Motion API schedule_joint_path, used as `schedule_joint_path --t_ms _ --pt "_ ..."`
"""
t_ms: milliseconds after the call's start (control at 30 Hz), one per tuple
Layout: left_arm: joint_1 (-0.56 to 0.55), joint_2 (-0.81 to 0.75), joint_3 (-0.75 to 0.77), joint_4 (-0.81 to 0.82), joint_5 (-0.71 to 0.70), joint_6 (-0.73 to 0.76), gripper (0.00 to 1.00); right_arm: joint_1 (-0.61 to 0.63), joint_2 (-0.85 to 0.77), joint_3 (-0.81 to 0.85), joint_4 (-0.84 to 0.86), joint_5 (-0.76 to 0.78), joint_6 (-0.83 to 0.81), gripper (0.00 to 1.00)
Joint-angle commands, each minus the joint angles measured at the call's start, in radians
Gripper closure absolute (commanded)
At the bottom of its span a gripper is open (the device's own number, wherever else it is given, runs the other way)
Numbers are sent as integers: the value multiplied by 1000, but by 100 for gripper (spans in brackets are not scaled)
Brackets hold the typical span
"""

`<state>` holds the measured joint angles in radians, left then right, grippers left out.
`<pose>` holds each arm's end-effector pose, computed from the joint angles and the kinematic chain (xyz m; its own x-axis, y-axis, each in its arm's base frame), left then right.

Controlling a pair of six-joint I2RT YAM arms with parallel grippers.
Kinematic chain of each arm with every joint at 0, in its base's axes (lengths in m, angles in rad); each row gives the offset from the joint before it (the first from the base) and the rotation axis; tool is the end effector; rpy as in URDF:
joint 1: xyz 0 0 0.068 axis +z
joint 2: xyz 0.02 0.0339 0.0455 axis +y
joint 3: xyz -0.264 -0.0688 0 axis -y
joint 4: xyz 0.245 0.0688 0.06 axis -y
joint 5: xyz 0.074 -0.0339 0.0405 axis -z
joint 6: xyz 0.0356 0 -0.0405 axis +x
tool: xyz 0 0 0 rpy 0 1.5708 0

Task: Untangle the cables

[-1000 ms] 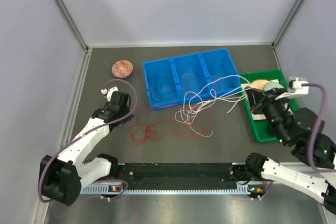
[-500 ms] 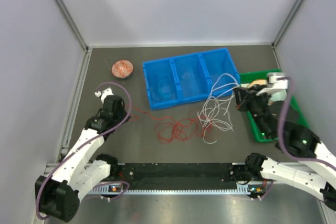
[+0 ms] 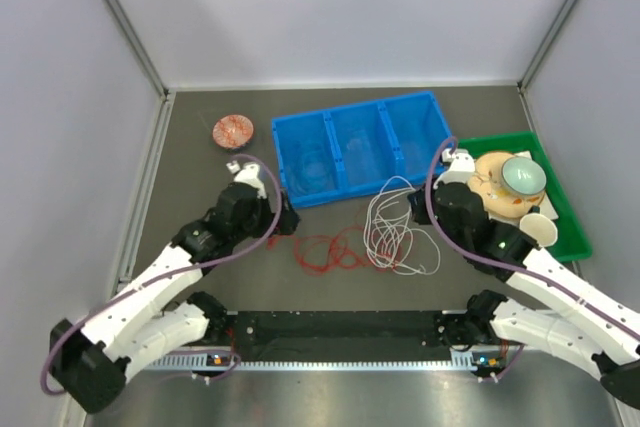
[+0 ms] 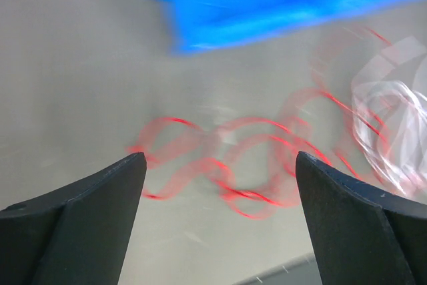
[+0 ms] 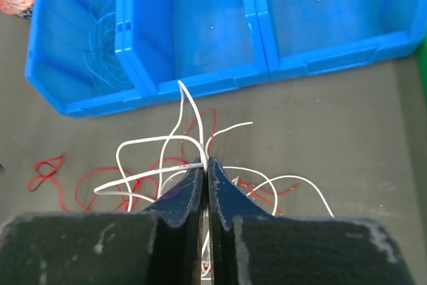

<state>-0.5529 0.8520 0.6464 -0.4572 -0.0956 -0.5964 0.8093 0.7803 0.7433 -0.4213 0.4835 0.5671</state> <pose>0.1588 -0.0940 0.2536 -0.6909 -0.2306 -0.6852 0.0854 0.9151 -0.3942 0.1321 0.1146 0.3034 -0.4472 0.2202 -0.8669 -0.1339 0.9418 0.3083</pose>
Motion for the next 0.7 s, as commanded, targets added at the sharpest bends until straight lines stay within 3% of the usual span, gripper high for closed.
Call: schedule_joint_path --t_ms 0,33,167,400,667 --pt "-191 96 59 175 100 75 1 -51 -22 8 82 -92 40 100" --pt "-218 155 61 239 172 90 1 -62 -26 8 84 -101 40 100" --pt "-361 266 46 394 169 118 1 -120 -33 11 79 -161 39 100" --pt "-390 268 -163 814 313 152 3 -159 -33 27 72 -200 17 100" --pt "-479 404 -142 919 247 237 4 -162 -26 36 73 -207 14 100"
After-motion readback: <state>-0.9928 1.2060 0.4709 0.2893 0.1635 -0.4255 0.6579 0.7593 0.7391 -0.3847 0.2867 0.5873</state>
